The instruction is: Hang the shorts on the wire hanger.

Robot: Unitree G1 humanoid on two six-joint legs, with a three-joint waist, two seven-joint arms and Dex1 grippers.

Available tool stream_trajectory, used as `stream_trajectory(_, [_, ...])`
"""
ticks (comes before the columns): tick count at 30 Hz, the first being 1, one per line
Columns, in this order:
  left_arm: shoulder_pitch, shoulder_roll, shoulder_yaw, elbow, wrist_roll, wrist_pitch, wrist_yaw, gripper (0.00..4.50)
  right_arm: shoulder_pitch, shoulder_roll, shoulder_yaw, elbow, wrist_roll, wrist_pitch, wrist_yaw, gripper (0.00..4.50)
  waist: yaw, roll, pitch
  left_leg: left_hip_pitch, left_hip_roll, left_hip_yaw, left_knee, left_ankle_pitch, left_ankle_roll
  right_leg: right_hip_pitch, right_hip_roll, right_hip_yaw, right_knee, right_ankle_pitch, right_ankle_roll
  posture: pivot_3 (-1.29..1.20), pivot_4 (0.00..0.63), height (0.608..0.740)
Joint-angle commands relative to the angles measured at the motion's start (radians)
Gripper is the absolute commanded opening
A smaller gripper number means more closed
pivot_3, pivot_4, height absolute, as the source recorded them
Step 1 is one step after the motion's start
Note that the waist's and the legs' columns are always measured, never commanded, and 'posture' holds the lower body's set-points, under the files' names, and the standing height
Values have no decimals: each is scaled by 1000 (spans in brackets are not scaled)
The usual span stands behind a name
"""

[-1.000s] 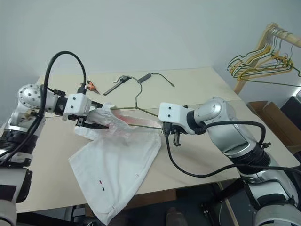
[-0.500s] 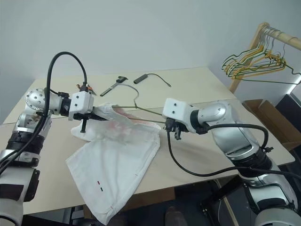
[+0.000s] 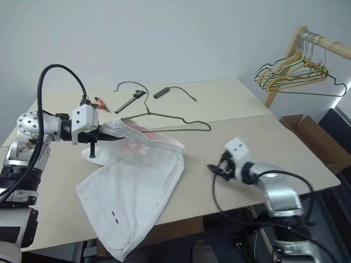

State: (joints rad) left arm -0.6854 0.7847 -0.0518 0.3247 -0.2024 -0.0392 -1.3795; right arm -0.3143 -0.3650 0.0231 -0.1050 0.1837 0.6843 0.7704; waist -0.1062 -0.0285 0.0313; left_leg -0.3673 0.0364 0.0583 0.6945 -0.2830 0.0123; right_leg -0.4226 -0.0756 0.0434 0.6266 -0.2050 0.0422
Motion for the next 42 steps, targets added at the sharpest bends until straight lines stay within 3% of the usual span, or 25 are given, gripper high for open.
stream_trajectory(1, [-9, 6, 31, -41, -26, 24, 25, 0, -112, 111, 52, 97, 24, 14, -59, 3883, -4, 0, 0, 1, 0, 0, 0, 0, 0, 0, 0, 0, 1, 0, 0, -38, 0, 740])
stream_trajectory(4, [2, 4, 30, -62, -27, 36, 31, 0, -179, 178, 68, 231, 29, -10, -80, 3883, 7, 0, 0, 0, -1, -1, 0, 0, 0, 0, -1, -2, 1, 0, -1, -29, 0, 740])
stream_trajectory(8, [16, 4, 35, -83, -27, 43, 40, 0, -189, 175, 60, 228, 70, 6, -52, 2684, 21, 0, 0, -4, -1, -3, 0, 0, 0, -1, -2, -2, 0, 0, 1, -19, 0, 740])
stream_trajectory(16, [97, 44, 72, -127, -40, 79, 60, 0, -106, 0, -3, 120, 133, 12, 13, 17, 35, 0, 0, -5, -1, -3, 0, -1, 1, -2, -1, -2, -2, -1, 1, -15, 0, 740])
stream_trajectory(23, [205, 133, 62, -112, -45, 49, -39, 0, -172, -200, -85, 137, 181, 24, 79, 17, 34, 1, 0, -1, -1, -2, 0, -1, 1, 0, -1, -1, 0, -1, 0, -40, 0, 740])
stream_trajectory(29, [171, 116, -13, -39, 97, 0, 68, 0, -190, -288, -64, 106, 198, -1, 141, 17, 43, 0, 0, -2, -2, -2, 0, -1, 1, 0, -1, -2, -2, -1, 1, -45, 0, 740])
stream_trajectory(34, [146, 98, -91, -16, 139, -34, 57, 0, -203, -335, -14, -25, 182, -70, 197, 17, 38, 0, 0, -3, -2, -2, 0, -1, 1, -1, -1, -1, -3, -1, 1, -62, 0, 740])
stream_trajectory(38, [89, 26, -128, -14, 132, -8, 66, 0, -224, -335, 82, -134, 156, -80, 211, 1128, 35, 0, 0, -2, -2, -2, 0, -1, 1, 0, -1, -1, -2, -1, 1, -72, 0, 740])
stream_trajectory(42, [22, -34, -143, 26, 149, -9, 84, 0, -220, -347, 111, -181, 157, -66, 222, 2559, 36, 0, 0, -2, -2, -2, 1, -1, 1, 0, -1, -1, -2, -1, 1, -83, 0, 740])
